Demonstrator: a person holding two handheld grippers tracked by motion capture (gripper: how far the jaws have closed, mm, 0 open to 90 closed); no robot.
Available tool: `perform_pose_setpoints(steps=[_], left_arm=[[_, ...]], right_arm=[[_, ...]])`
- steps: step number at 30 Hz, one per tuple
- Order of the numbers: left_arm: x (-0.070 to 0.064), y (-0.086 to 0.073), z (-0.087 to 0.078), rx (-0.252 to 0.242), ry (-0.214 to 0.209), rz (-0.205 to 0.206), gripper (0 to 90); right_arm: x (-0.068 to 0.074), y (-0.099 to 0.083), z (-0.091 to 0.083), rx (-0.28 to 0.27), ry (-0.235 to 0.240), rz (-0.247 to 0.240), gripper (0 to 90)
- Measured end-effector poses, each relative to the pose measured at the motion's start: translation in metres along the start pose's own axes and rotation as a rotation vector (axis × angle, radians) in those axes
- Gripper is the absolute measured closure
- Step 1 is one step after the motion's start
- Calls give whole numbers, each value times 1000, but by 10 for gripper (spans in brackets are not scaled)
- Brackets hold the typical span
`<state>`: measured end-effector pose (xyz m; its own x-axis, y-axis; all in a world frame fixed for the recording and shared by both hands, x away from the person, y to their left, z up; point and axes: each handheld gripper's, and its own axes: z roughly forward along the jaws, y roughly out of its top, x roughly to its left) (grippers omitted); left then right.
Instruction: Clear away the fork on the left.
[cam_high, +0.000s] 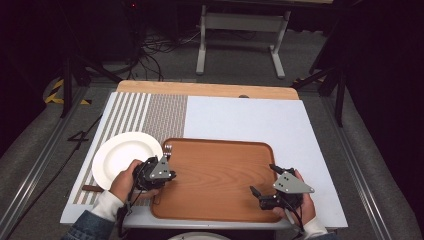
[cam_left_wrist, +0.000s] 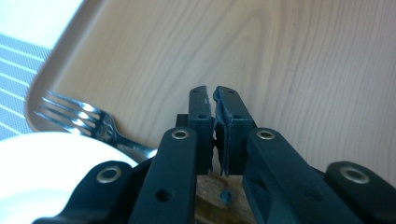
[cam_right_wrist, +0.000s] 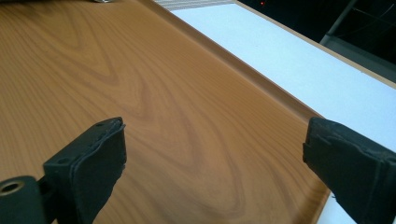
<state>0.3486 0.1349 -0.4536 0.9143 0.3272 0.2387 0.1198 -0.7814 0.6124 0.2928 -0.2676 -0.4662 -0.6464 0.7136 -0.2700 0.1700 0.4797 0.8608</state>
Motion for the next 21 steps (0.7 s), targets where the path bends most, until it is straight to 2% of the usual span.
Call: perform_pose_setpoints(steps=[5, 11, 16, 21], left_arm=[[-1, 4, 2, -33, 3, 22, 842], [-1, 6, 3, -70, 18, 23, 818], [-2, 8, 4, -87, 37, 22, 781], [-3, 9, 3, -130, 51, 32, 696]], right_arm=[[0, 0, 0, -3, 1, -3, 69], [3, 3, 0, -8, 8, -9, 69], [6, 4, 1, -8, 15, -21, 68], [6, 4, 1, -10, 15, -22, 69]])
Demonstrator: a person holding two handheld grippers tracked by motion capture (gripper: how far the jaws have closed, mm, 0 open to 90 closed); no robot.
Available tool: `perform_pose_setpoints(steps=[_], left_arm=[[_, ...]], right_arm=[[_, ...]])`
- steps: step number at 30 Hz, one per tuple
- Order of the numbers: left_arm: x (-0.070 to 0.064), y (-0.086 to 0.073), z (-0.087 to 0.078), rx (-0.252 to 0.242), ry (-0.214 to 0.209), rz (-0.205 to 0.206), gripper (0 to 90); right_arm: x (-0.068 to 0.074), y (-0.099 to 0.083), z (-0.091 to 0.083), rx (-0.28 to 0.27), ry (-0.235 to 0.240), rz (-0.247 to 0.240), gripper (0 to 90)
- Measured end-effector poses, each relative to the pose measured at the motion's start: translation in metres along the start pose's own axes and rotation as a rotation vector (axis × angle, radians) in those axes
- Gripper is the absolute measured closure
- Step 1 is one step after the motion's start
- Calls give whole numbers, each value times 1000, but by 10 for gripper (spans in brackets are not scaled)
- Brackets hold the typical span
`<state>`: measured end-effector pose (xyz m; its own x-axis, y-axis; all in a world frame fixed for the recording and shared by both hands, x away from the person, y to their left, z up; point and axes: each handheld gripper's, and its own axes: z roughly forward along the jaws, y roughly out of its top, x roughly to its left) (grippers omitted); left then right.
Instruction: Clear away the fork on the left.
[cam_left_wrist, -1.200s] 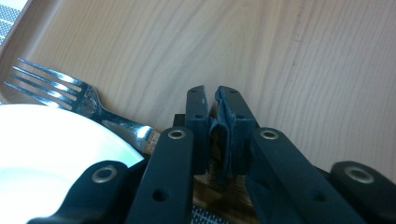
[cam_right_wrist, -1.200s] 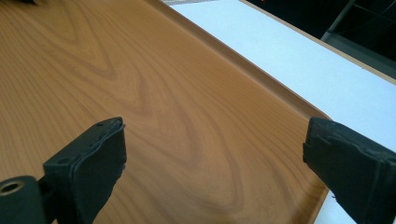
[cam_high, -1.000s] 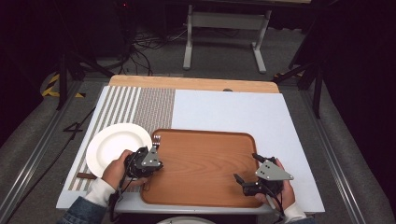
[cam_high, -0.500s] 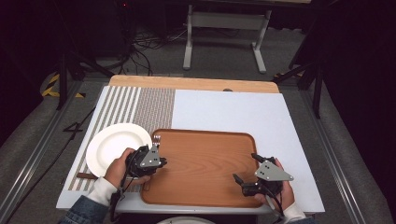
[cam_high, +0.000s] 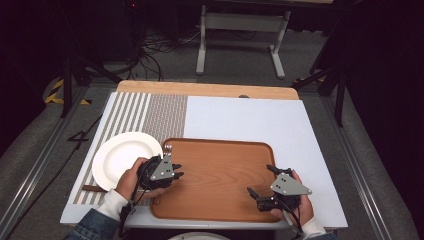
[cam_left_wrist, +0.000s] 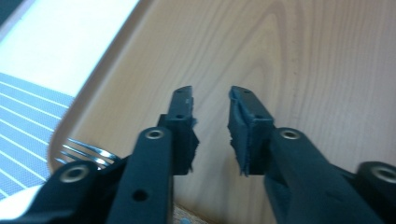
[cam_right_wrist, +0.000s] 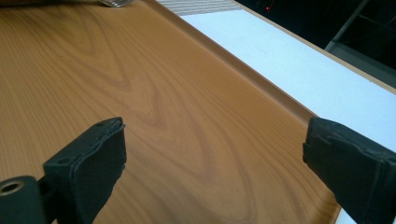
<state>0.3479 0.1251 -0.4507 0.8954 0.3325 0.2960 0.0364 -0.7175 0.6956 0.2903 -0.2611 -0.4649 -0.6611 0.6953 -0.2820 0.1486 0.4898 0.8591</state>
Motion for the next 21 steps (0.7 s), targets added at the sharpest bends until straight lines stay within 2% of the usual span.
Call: perform_pose_setpoints(steps=[4, 10, 16, 19, 20, 21], left_arm=[[0, 0, -2, -49, 9, -7, 642], [0, 0, -4, -69, 28, -10, 551], [1, -1, -6, -112, 37, -21, 352], [0, 0, -5, -116, 46, -37, 244], [0, 0, -4, -134, 33, -46, 216], [-1, 1, -4, -142, 39, -47, 204]], right_arm=[[0, 0, 0, 1, 2, -1, 69], [0, 0, 0, 1, 4, -3, 69], [0, 0, -1, -1, 2, -1, 69], [0, 0, -1, -1, 2, -4, 69], [0, 0, -1, -1, 2, -4, 69], [0, 0, -1, -1, 2, -4, 69]])
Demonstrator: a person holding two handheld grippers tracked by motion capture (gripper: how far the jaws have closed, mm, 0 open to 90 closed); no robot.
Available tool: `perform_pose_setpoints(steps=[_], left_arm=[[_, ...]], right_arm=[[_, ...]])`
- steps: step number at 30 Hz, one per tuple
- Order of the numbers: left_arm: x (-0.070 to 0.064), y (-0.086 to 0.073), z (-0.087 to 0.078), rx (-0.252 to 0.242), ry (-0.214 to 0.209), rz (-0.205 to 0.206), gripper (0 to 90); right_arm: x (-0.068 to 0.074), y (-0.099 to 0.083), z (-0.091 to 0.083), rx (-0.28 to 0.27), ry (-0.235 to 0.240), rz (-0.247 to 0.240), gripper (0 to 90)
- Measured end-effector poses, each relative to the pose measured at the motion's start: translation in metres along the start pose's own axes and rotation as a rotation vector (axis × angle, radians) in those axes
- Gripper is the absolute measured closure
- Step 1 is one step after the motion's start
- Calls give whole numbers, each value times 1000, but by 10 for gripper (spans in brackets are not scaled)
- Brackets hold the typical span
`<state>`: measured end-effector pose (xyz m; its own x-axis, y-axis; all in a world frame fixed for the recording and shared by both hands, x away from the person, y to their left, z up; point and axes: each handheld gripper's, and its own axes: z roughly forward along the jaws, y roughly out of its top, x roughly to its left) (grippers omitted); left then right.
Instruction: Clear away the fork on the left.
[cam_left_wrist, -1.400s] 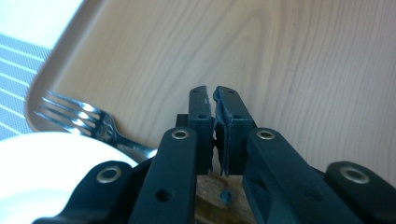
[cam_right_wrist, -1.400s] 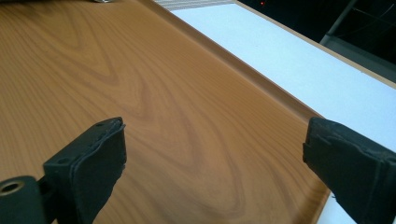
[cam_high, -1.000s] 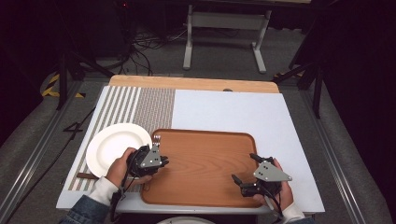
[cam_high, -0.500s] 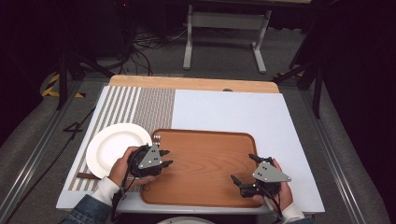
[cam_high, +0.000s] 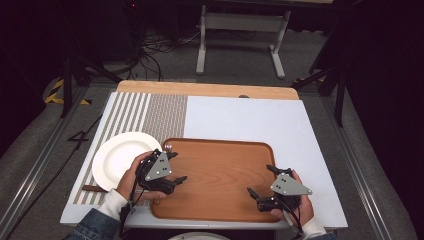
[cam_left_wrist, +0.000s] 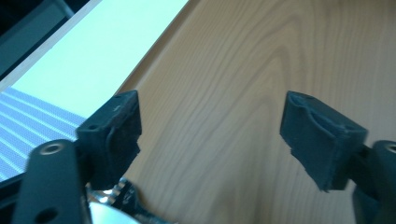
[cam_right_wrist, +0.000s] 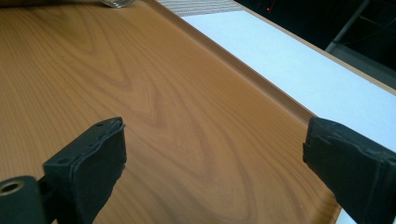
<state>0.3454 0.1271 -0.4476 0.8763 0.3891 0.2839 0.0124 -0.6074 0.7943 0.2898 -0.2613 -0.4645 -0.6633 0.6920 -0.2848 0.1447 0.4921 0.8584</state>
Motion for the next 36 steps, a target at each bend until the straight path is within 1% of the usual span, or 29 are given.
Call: perform_pose_setpoints(steps=[2, 5, 7, 9, 11, 13, 14, 15, 17, 18, 20, 22, 23, 26, 28, 29, 31, 33, 36], left_arm=[[0, 0, 0, -19, -3, -10, 140], [-1, 0, 0, -34, -3, -21, 97], [-1, 1, 0, -43, -4, -7, 69], [0, 1, -2, -40, 9, 8, 74], [2, 1, -6, -60, 8, 3, 75], [3, 1, -10, -70, 29, 10, 79], [4, 1, -12, -85, 30, 11, 80], [4, 1, -14, -91, 31, 13, 81], [5, 0, -18, -96, 46, 30, 83], [5, 0, -19, -102, 45, 28, 83], [5, -1, -22, -103, 58, 37, 82], [6, -1, -24, -115, 63, 35, 82], [6, -1, -26, -116, 74, 39, 83], [6, -2, -29, -126, 77, 37, 84], [6, -3, -32, -128, 85, 44, 85], [5, -3, -34, -132, 98, 48, 96], [6, -4, -38, -152, 104, 37, 102], [7, -5, -40, -153, 114, 39, 96], [8, -7, -44, -158, 117, 32, 94]], right_arm=[[0, 0, 0, -1, 0, 0, 69], [0, 0, 0, -3, -1, 0, 69], [0, 0, 0, -2, -1, -2, 69], [1, 0, 0, 0, -2, -5, 68], [1, 0, 0, -2, -3, -4, 69], [1, 0, 0, -5, -7, -5, 69], [1, 0, -1, -5, -8, -6, 68], [1, 1, -1, -6, -10, -8, 68], [1, 1, -1, -8, -12, -12, 68], [1, 1, -1, -9, -14, -13, 68], [1, 1, -2, -12, -18, -14, 68], [1, 1, -2, -14, -21, -13, 68], [1, 1, -2, -16, -25, -14, 68], [1, 2, -4, -26, -40, -17, 68], [1, 2, -5, -30, -45, -16, 68], [1, 2, -6, -32, -49, -16, 68], [1, 3, -6, -34, -54, -19, 68], [1, 3, -7, -34, -60, -22, 68], [1, 3, -8, -38, -68, -20, 68]])
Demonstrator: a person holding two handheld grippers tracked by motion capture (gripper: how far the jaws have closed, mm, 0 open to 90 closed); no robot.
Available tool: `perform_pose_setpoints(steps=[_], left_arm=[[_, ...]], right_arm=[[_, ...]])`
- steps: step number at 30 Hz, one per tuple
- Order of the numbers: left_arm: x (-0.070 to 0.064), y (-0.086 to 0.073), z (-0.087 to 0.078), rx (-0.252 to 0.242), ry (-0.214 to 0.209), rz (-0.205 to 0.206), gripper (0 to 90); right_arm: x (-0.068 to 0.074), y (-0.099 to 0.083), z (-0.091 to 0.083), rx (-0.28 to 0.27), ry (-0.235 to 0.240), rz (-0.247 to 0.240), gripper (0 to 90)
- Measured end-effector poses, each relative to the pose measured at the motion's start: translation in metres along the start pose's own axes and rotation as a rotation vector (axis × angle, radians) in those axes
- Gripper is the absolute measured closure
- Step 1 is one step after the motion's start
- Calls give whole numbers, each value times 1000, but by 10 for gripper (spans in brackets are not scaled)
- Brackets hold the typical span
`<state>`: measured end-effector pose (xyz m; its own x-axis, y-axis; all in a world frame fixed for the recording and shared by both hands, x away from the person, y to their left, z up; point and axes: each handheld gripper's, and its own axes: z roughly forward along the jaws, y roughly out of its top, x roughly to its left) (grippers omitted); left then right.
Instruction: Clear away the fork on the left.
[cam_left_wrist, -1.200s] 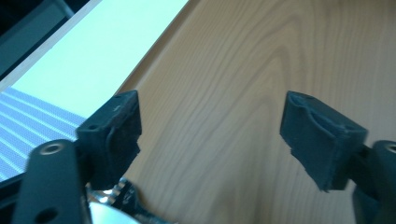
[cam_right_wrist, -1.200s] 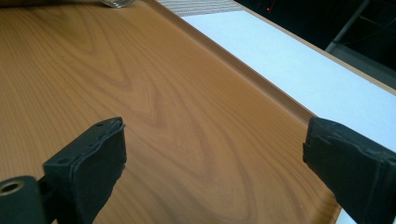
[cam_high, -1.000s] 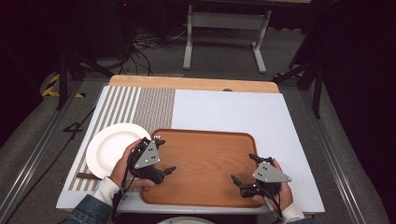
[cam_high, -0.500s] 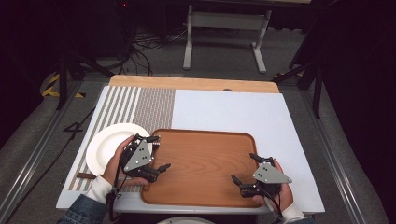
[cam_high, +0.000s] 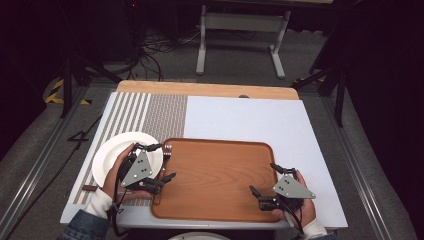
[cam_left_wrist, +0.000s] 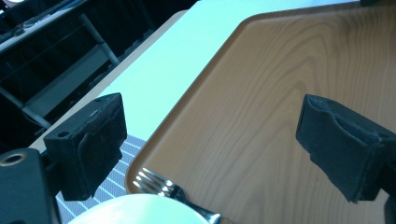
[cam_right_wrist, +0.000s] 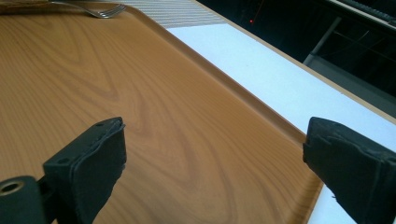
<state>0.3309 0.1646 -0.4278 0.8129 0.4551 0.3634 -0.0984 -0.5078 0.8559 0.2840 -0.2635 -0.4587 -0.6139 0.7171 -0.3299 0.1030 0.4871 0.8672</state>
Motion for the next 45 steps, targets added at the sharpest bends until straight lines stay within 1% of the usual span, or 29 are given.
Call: perform_pose_setpoints(steps=[2, 4, 8, 11, 17, 18, 19, 20, 22, 24, 25, 27, 28, 29, 30, 32, 33, 35, 40, 43, 45], left_arm=[[1, -3, -4, -6, 6, -6, 90], [1, -4, -7, -1, 14, -6, 87], [3, -11, -16, -15, 19, -36, 89], [3, -16, -22, -22, 27, -48, 88], [5, -28, -34, -8, 46, -65, 77], [5, -31, -36, -5, 47, -67, 75], [4, -35, -39, 2, 60, -70, 75], [4, -35, -39, 2, 60, -70, 75], [4, -40, -43, 0, 61, -89, 74], [2, -44, -46, 12, 83, -92, 71], [1, -46, -48, 7, 92, -100, 67], [-1, -50, -51, -7, 116, -130, 67], [-3, -52, -52, -6, 128, -138, 67], [-5, -56, -55, -8, 131, -151, 64], [-5, -56, -55, -8, 131, -151, 62], [-7, -61, -58, -9, 122, -177, 61], [-9, -66, -59, 4, 111, -189, 60], [-10, -67, -59, 13, 111, -186, 57], [-7, -71, -62, 3, 113, -212, 54], [-8, -70, -60, 14, 107, -203, 53], [-8, -70, -60, 12, 102, -204, 52]], right_arm=[[0, 0, -1, -2, -8, 0, 68], [-1, 0, -2, -7, -15, -2, 68], [-1, 1, -3, -11, -25, -6, 68], [-1, 1, -3, -12, -31, -7, 68], [0, 0, -4, -13, -43, -12, 68], [0, 0, -5, -14, -42, -11, 68], [-1, 0, -6, -13, -37, -7, 68], [-1, 0, -6, -13, -37, -7, 68], [-1, -1, -7, -13, -36, -7, 68], [-2, -3, -9, -9, -40, -7, 68], [-2, -3, -10, -7, -44, -1, 68], [-3, -5, -12, -9, -45, 8, 68], [-4, -6, -12, -6, -40, 8, 68], [-3, -6, -13, -3, -40, 10, 68], [-3, -6, -13, -3, -40, 10, 68], [-3, -7, -13, -3, -35, 12, 68], [-4, -8, -13, -1, -38, 14, 68], [-4, -8, -13, -2, -37, 16, 68], [-7, -11, -13, -2, -27, 28, 67], [-7, -11, -14, -4, -27, 33, 68], [-7, -11, -14, -4, -24, 32, 68]])
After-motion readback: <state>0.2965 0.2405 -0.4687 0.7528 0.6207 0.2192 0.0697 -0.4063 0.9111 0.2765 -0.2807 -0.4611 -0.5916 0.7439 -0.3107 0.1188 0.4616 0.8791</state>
